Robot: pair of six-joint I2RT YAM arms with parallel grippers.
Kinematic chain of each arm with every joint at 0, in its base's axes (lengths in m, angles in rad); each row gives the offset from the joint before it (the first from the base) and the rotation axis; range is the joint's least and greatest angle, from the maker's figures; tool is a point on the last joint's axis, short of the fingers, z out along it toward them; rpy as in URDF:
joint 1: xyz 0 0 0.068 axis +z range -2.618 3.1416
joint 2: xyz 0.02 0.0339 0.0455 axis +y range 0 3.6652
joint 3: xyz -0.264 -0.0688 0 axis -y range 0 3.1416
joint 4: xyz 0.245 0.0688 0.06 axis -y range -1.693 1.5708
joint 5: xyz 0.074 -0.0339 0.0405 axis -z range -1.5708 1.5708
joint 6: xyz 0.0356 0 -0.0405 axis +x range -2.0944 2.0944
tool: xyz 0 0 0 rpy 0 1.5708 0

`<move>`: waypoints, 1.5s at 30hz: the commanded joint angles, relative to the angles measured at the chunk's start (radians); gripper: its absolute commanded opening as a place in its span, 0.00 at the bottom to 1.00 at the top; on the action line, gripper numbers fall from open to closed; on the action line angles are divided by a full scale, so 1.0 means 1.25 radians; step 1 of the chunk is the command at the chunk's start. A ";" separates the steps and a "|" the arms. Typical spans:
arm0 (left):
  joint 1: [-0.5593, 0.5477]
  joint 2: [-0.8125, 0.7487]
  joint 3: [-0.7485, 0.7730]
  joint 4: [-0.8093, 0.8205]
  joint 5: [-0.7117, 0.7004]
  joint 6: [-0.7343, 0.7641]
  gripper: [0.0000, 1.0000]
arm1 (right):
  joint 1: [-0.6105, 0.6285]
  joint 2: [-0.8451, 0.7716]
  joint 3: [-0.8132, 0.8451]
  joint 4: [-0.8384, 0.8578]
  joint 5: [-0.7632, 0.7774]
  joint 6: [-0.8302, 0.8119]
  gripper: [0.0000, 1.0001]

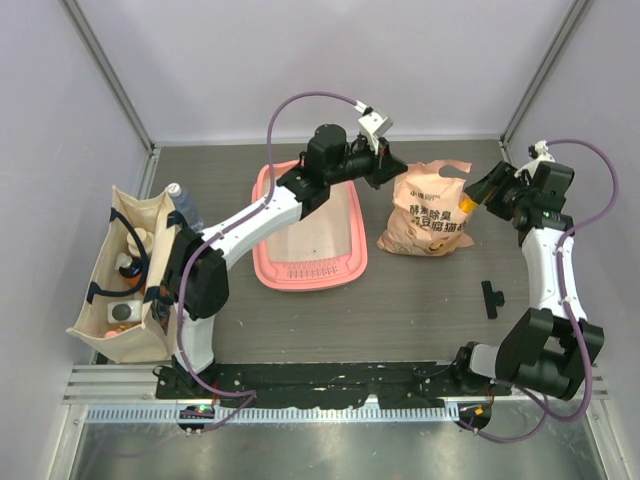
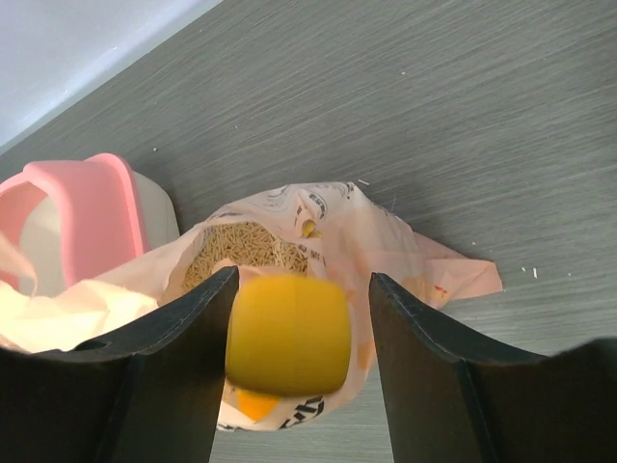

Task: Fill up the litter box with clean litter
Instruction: 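Scoop the cat litter from the cat litter bag.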

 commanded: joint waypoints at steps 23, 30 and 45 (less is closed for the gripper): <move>0.009 -0.091 -0.033 0.018 -0.011 0.028 0.00 | -0.005 0.041 0.152 -0.176 -0.034 -0.089 0.50; 0.009 -0.095 -0.041 0.013 -0.015 0.032 0.00 | -0.007 0.050 0.157 -0.180 -0.070 -0.105 0.23; 0.009 -0.084 -0.021 0.000 -0.003 0.017 0.00 | -0.007 -0.269 -0.135 0.239 -0.038 0.015 0.01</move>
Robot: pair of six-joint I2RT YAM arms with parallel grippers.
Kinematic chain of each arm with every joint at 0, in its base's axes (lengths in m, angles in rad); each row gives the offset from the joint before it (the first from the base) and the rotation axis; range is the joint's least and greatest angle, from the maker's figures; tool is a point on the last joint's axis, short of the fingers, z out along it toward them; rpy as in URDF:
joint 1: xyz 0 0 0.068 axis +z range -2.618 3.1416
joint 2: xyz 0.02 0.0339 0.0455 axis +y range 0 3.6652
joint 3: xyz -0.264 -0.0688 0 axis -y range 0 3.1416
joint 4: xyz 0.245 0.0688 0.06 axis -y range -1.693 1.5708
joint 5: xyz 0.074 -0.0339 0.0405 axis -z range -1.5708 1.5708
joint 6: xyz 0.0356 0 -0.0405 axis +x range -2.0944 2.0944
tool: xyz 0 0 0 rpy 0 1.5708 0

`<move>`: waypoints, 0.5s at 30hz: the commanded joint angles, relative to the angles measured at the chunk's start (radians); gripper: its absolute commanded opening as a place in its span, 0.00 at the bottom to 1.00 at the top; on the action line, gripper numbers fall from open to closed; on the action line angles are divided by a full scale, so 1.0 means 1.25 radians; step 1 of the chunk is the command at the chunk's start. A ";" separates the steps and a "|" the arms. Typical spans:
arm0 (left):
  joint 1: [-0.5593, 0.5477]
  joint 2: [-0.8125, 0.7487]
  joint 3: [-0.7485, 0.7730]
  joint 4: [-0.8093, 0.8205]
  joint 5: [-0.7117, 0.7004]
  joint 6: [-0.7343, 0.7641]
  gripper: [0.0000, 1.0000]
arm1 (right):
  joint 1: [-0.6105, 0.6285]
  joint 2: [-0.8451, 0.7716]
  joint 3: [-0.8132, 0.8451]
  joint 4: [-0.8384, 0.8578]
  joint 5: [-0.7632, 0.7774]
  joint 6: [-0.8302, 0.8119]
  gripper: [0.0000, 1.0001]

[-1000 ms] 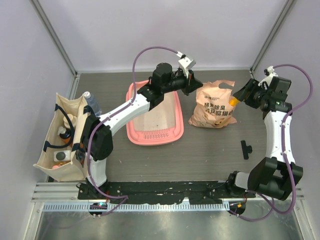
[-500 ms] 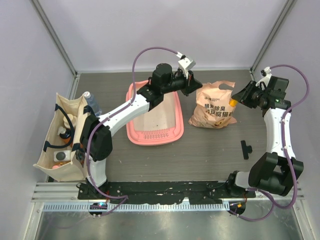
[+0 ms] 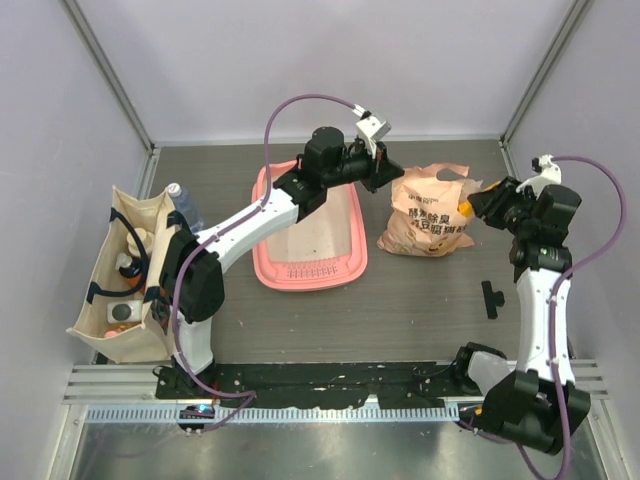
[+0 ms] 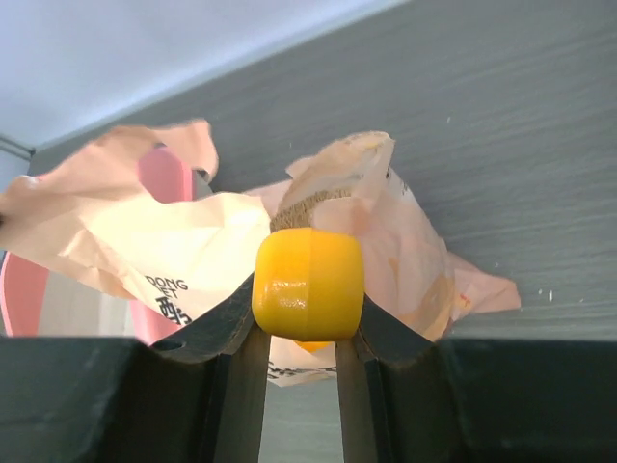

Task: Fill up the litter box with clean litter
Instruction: 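Scoop the cat litter from the cat litter bag.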

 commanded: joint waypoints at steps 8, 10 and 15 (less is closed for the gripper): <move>0.006 -0.031 0.042 0.008 0.003 -0.020 0.00 | 0.058 -0.092 -0.110 0.237 0.108 -0.027 0.01; 0.005 -0.027 0.048 0.007 0.005 -0.024 0.00 | 0.073 -0.078 -0.112 0.230 0.117 -0.043 0.01; 0.005 -0.020 0.056 0.007 0.007 -0.029 0.00 | 0.130 -0.081 -0.157 0.263 0.220 -0.132 0.01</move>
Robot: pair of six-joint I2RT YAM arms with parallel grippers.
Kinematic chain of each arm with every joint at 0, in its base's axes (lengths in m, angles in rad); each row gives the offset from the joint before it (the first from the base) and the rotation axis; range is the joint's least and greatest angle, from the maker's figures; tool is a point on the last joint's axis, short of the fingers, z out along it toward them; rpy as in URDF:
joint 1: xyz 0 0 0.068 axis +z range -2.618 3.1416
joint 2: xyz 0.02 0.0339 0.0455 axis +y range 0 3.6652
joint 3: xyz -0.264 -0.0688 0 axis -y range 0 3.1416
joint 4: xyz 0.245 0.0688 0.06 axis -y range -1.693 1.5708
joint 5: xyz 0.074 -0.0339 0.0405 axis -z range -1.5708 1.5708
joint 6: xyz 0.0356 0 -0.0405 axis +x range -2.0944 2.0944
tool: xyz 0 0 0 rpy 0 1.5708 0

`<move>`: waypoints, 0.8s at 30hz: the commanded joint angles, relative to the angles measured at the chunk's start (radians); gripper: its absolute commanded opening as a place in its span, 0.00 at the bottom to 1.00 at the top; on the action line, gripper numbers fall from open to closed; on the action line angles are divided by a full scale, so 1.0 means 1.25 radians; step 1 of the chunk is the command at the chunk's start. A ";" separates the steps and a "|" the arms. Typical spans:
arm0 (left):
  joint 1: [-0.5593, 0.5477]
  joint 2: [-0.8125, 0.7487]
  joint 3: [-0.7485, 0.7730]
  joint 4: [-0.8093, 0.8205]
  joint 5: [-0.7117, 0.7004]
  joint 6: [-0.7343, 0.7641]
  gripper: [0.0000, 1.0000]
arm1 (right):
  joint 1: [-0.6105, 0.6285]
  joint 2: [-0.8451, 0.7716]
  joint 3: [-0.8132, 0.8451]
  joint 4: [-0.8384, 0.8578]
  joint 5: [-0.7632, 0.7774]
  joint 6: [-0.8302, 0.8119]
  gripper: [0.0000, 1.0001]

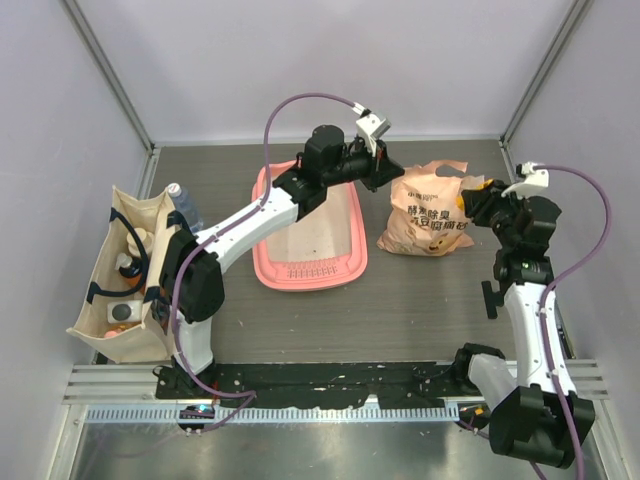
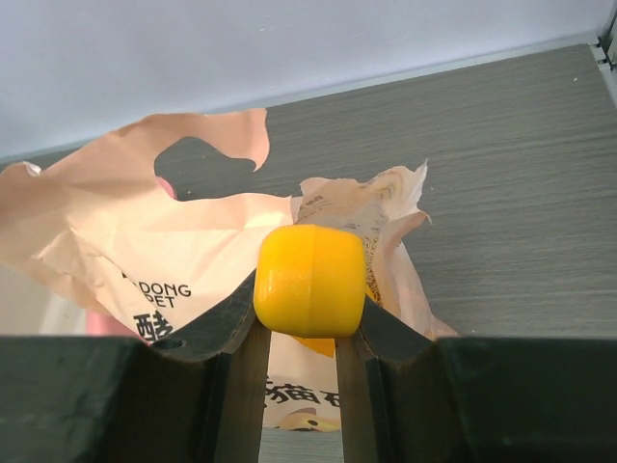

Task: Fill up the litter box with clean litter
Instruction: 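Scoop the cat litter from the cat litter bag.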

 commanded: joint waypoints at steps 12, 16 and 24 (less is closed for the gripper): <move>0.006 -0.016 0.028 0.025 0.005 -0.009 0.00 | 0.115 0.181 -0.014 -0.056 0.155 -0.078 0.01; 0.007 -0.010 0.038 0.020 0.003 -0.008 0.00 | 0.113 0.247 -0.012 -0.076 0.056 0.002 0.01; 0.006 -0.005 0.063 -0.018 -0.009 0.017 0.00 | 0.053 0.311 -0.019 0.012 -0.082 0.154 0.01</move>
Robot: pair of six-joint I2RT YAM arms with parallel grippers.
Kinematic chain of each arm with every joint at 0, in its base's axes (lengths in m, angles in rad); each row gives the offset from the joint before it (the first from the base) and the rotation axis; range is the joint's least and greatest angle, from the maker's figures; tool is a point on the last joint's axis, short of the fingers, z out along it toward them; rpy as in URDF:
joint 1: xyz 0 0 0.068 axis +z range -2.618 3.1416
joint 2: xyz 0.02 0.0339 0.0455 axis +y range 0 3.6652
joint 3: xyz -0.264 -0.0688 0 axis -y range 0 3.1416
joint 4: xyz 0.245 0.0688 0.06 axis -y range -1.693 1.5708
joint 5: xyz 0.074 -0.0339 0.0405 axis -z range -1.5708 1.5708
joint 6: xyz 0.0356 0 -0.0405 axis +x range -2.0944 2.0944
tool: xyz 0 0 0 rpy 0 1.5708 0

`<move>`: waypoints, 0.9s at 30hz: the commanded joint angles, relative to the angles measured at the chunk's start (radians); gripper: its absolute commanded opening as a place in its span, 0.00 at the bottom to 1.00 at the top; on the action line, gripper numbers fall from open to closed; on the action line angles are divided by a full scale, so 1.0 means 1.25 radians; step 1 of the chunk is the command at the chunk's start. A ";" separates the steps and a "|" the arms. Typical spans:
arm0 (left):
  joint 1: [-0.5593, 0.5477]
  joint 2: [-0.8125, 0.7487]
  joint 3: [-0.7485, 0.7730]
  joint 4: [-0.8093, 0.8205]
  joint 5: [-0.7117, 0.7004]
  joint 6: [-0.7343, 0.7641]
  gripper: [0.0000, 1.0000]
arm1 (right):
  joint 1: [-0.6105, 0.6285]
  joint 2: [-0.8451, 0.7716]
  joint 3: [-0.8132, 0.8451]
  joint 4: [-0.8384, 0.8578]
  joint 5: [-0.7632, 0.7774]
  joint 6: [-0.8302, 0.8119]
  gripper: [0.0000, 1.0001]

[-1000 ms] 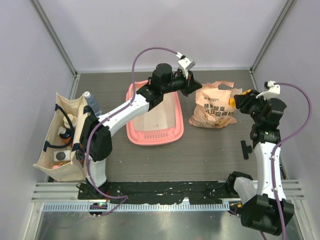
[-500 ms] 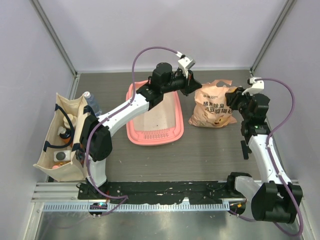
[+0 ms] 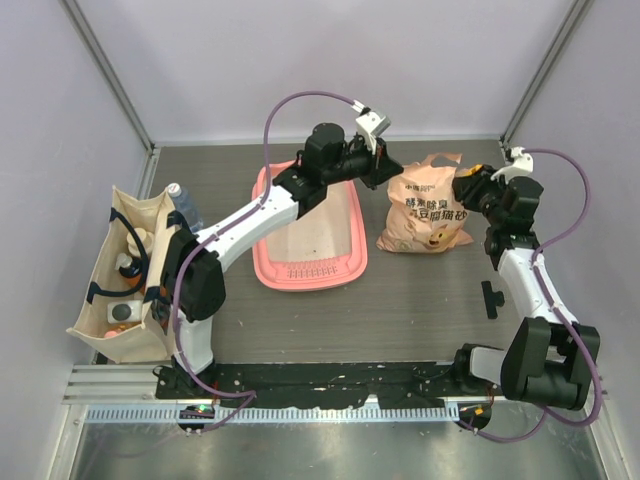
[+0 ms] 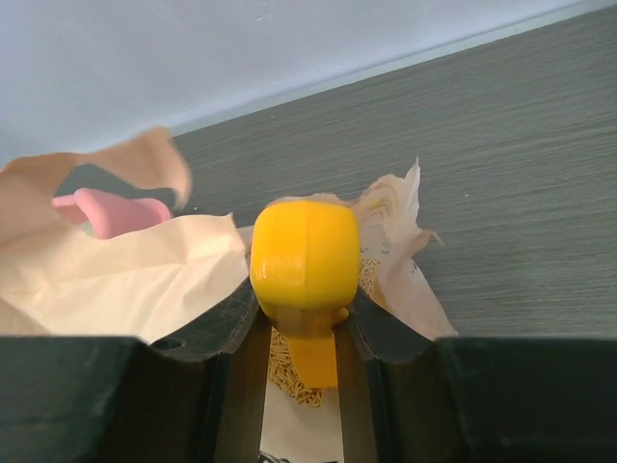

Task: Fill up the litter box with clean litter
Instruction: 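Scoop the cat litter from the cat litter bag.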

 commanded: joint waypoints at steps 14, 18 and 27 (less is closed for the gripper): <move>0.007 -0.006 0.063 -0.025 0.006 0.035 0.00 | -0.246 0.104 -0.060 -0.029 -0.268 0.390 0.01; 0.007 -0.004 0.064 -0.026 0.009 0.040 0.00 | -0.275 0.108 -0.070 0.039 -0.290 0.466 0.01; 0.008 0.003 0.083 -0.037 0.012 0.048 0.00 | -0.328 0.112 -0.051 0.122 -0.324 0.617 0.01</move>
